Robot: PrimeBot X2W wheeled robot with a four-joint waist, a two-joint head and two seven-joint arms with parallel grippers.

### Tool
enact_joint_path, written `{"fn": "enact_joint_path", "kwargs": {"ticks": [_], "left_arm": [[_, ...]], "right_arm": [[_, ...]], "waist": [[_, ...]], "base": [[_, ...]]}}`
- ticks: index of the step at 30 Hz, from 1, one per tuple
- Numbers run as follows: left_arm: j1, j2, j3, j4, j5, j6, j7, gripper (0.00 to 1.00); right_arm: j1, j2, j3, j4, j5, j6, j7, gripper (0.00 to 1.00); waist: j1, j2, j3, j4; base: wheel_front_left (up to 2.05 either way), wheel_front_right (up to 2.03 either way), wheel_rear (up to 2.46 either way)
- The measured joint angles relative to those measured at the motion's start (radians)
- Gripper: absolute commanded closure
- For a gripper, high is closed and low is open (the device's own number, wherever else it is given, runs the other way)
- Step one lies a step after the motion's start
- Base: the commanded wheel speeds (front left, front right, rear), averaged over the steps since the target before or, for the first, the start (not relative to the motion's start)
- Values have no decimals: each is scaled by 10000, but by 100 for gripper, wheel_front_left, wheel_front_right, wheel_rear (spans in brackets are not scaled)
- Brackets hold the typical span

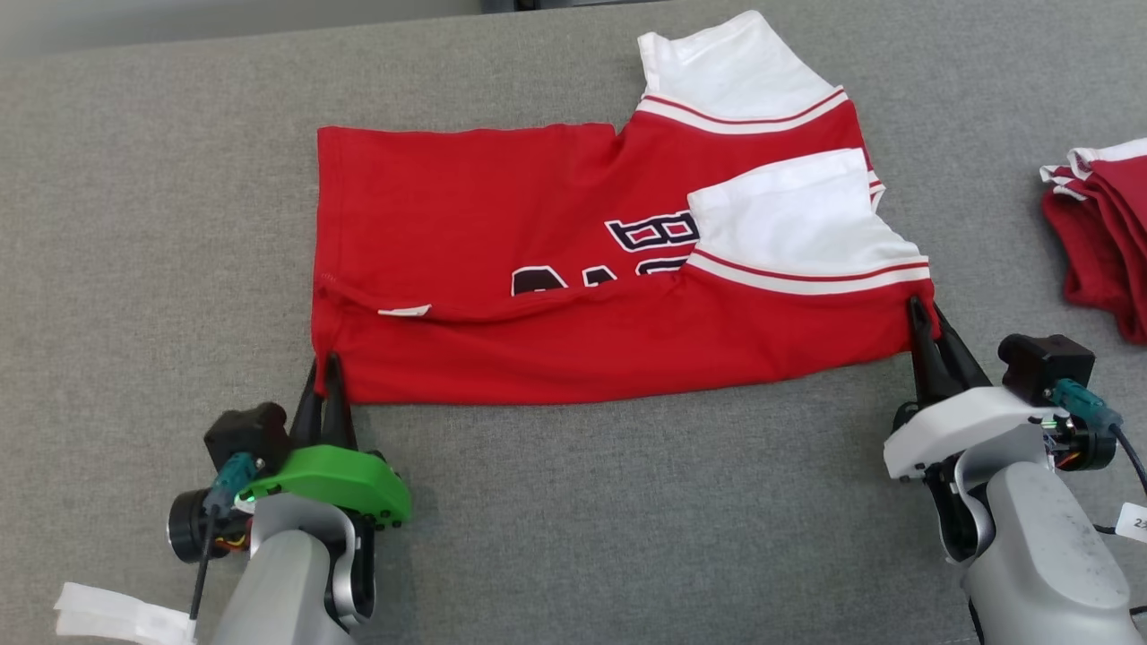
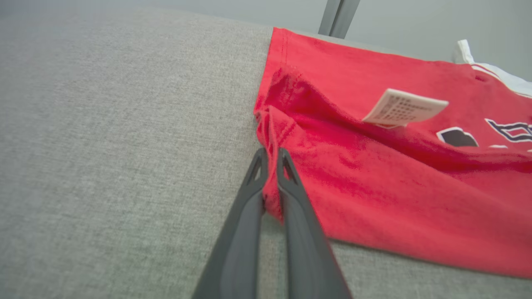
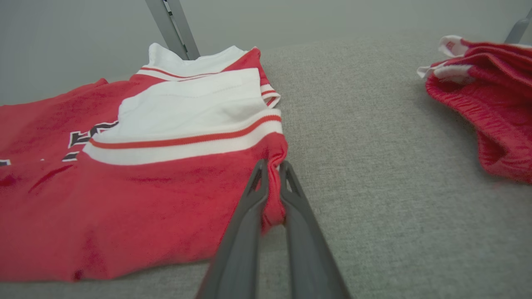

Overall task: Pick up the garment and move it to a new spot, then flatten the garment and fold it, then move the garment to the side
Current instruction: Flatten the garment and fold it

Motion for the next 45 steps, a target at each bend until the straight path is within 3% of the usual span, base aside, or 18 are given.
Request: {"fn": "enact_joint_path", "kwargs": {"ticks": [10,22,23,24,25,30,37,45], "left_arm": [[560,-4,771,-1616,253,-134,2,100],[3637,-27,249,-1164,-322,102,2,100],[3766,-27,159,-1116,-384,109,2,74],[3879,-25,23,-1066,-426,144,2,47],[3949,-21,-107,-1024,-483,186,2,0],[3743,0,-263,-1131,-518,286,2,0],[1829,2,-159,-1200,4,132,2,0],[-695,19,268,474,537,-251,2,0]], "right_arm": [[-271,-291,94,-485,1032,0,2,100],[2557,-690,550,362,1854,6,29,100],[2680,-702,560,422,1868,6,29,100],[2784,-727,566,518,1870,6,29,67],[2849,-748,558,577,1870,6,29,0],[2735,-821,535,719,1789,0,27,0],[1381,-888,771,462,1258,0,25,0],[-676,-1005,1513,602,838,0,29,0]], "waist": [[0,0,-1041,10],[0,0,-2514,59],[0,0,-2554,80],[0,0,-2574,113],[0,0,-2569,141],[0,0,-2289,225],[0,0,-1592,307],[0,0,-592,290]], "base": [[0,0,0],[0,0,0],[0,0,0],[0,0,0],[0,0,0],[0,0,0],[0,0,0],[0,0,0]]}}
